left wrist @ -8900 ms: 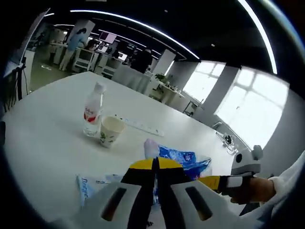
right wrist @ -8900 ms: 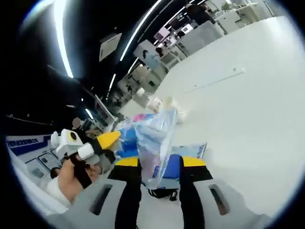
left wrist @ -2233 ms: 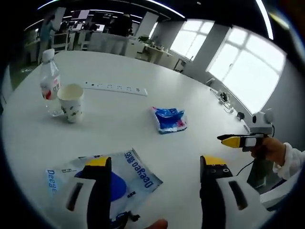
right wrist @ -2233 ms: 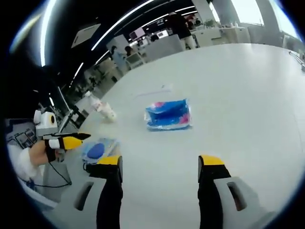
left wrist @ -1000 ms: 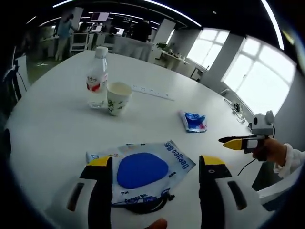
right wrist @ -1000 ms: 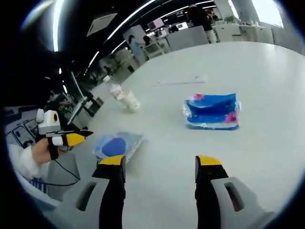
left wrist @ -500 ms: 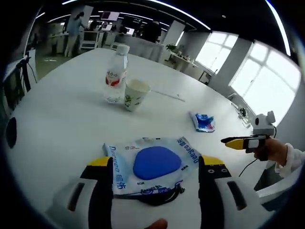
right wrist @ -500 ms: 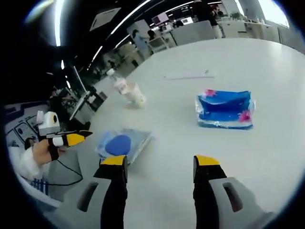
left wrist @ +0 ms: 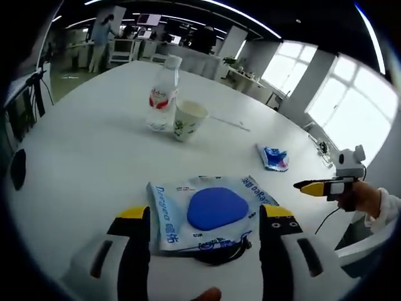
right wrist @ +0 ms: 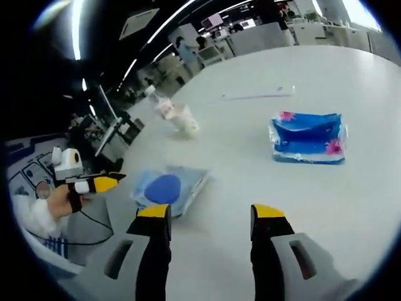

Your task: Arrange the tabletop items into an orderly group along one side of the table until the central work area is clear of visible clutter.

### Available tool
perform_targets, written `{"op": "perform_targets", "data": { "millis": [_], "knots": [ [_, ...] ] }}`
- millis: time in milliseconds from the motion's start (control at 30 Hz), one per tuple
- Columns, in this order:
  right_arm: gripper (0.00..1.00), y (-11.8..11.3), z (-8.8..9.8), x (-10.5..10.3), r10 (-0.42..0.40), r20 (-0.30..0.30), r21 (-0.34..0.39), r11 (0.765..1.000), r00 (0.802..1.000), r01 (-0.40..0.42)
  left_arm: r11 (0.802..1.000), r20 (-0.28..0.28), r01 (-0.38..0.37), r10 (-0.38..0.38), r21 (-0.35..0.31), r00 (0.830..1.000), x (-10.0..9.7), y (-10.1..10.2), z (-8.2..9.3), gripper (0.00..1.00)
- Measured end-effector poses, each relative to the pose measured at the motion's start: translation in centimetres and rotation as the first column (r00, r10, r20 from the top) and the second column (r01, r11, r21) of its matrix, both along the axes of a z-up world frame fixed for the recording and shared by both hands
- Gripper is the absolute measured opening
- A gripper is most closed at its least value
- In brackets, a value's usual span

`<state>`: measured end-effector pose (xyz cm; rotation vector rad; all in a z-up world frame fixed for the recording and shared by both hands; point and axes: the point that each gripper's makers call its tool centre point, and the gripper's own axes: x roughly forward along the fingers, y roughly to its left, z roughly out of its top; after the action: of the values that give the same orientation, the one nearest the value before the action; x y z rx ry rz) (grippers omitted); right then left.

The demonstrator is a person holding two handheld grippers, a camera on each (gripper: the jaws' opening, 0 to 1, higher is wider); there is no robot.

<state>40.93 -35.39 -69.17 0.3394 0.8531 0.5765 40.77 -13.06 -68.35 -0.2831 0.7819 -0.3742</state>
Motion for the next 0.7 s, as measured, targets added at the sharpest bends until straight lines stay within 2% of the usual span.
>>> {"op": "perform_targets", "data": {
  "millis": [133,267,500,633,700],
  "knots": [
    [0.44,1.8,-0.2,-0.3,0.044,-0.026,0.027,0.999,0.999,-0.043,1.0,-0.025,-0.017,0.018,0.013,1.0,-0.6,0.9,-1.0,0.68],
    [0.42,2.9,-0.1,0.0,0.064,-0.023,0.028,0.998,0.998,-0.063,0.998,-0.046,-0.056,0.056,0.0,0.997,-0.8,1.8,-1.5,0.67],
    [0.41,3.9,-0.5,0.1,0.057,-0.056,0.044,0.998,0.997,-0.055,0.996,-0.072,-0.084,0.083,-0.018,0.994,-1.0,2.1,-2.4,0.65],
    [0.41,4.1,-0.4,0.3,0.023,-0.068,0.068,0.998,0.997,-0.019,0.996,-0.077,-0.088,0.086,-0.023,0.993,-1.0,2.0,-2.5,0.64],
    [0.41,4.5,-0.9,0.1,0.02,-0.089,0.077,0.997,0.996,-0.013,0.992,-0.072,-0.111,0.107,-0.054,0.992,-0.7,2.1,-2.5,0.62]
  ]
}}
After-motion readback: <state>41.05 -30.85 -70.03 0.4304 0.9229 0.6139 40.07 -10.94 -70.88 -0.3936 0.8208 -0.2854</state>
